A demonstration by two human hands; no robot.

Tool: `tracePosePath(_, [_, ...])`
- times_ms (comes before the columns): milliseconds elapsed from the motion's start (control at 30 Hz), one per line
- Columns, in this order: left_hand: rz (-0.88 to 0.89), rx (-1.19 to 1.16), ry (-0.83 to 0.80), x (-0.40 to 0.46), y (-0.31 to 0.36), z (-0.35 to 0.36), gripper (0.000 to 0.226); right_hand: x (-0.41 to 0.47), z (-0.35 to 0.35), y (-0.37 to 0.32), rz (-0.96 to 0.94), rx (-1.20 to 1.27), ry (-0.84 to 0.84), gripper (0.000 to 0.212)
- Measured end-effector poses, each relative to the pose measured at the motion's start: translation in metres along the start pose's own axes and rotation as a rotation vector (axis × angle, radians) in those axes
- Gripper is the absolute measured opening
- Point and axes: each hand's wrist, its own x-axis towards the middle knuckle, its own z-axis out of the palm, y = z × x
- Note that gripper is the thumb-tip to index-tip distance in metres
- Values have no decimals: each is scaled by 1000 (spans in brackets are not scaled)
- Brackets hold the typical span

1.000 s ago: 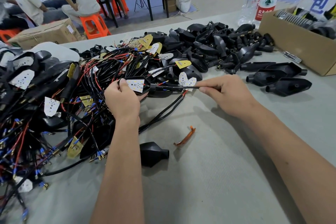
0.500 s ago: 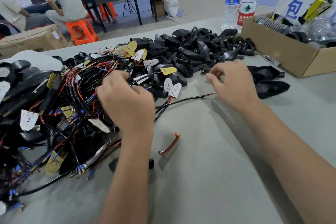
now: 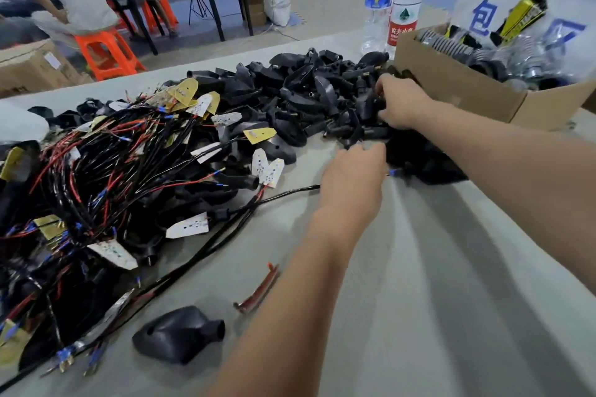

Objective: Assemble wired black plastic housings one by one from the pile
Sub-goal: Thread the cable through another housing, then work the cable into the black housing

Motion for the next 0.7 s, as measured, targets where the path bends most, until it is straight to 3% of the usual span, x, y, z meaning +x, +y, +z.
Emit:
tracePosePath(133, [-11, -101, 21, -6, -16, -9, 13, 10, -2, 3, -15, -46, -28, 46])
tracePosePath(267, [-143, -302, 124, -13, -36, -26, 13, 7, -8, 3, -73, -76, -21, 21])
tracePosePath(367, [-239, -454, 173, -20, -54, -32, 12, -2, -6, 5, -86, -22, 10, 20])
tracePosePath(467, [-328, -577, 210, -29, -63, -37, 17, -13, -13, 10, 79, -31, 73, 38])
tracePosePath(533, [-333, -631, 236, -35, -67, -41, 18, -26, -19, 9, 198, -18, 253, 38])
tracePosePath(633, [-324, -648, 275, -47, -75, -45, 19, -66, -17, -19, 136, 495, 448, 27])
tracePosePath(700, [-356, -664, 266, -57, -83, -43, 18, -103, 2, -53, 12, 897, 330, 24])
